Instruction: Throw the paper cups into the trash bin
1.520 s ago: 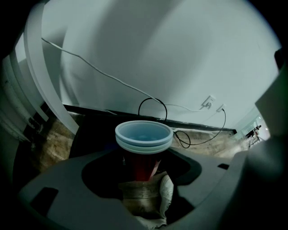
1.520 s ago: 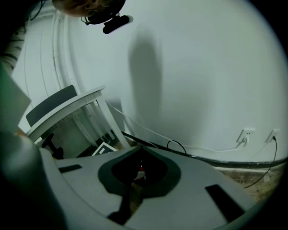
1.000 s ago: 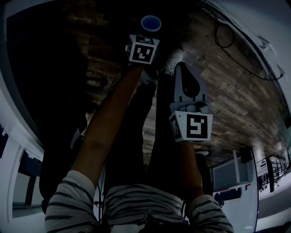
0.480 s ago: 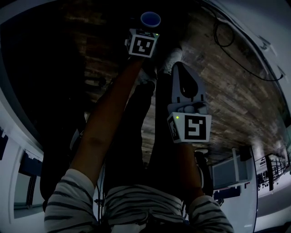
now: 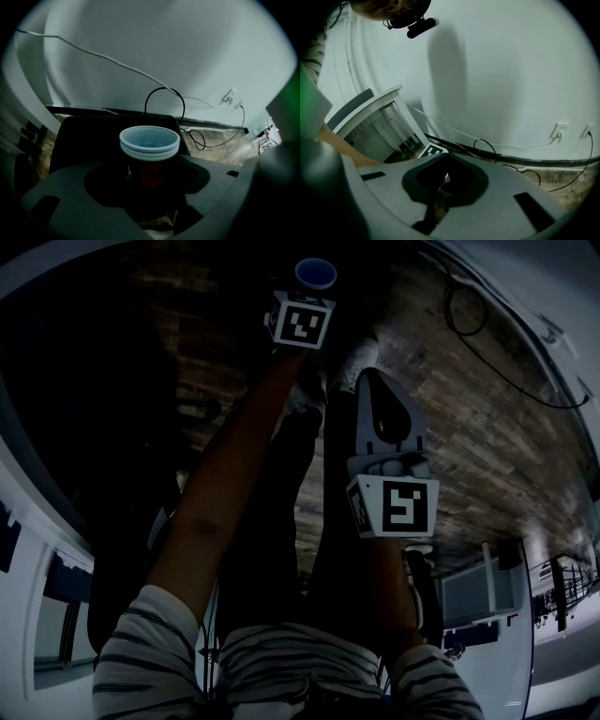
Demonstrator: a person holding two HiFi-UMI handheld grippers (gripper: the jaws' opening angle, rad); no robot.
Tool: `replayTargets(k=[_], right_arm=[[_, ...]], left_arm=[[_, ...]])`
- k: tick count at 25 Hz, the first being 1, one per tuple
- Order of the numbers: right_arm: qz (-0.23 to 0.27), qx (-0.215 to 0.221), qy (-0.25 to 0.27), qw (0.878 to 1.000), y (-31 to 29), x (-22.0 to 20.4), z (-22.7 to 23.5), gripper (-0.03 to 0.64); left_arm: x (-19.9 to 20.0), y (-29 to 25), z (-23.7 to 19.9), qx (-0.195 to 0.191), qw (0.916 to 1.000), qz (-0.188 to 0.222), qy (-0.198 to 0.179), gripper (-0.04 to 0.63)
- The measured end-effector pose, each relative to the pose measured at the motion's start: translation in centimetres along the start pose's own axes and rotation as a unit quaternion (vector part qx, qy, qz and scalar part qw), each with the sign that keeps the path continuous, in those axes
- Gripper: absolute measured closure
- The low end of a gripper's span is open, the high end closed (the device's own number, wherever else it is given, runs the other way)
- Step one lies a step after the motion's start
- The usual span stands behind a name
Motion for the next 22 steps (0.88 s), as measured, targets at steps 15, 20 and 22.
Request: replayTargets(k=[15, 20, 22], right_arm=[[-0.011, -0.003, -0.006, 1.000, -0.4, -0.6, 0.6, 0.599], [-0.014, -0.006, -0.008, 1.000, -0.6, -0.7, 0.7, 0.599], [-0.011, -0.006, -0.010, 1.000, -0.6, -0.6, 0.7, 0.599]], left_arm=[[-0.1, -2.3, -1.2, 0.016, 0.9989, -0.024, 0.038, 0.304], [-0.4, -2.7, -1.3, 0.018, 0.9983, -0.036, 0.043, 0.304], [-0.5, -2.6, -1.3, 0.018, 0.9980, -0.036, 0.047, 0.304]])
Point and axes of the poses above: the fingertips, and each gripper's own axes: y backward along the fingers, z to its right, x out of its top, the point moved 9 cm from there along y, backward along the fingers, and after that the axes turned 8 degrees about z, right-handed, at the moved point
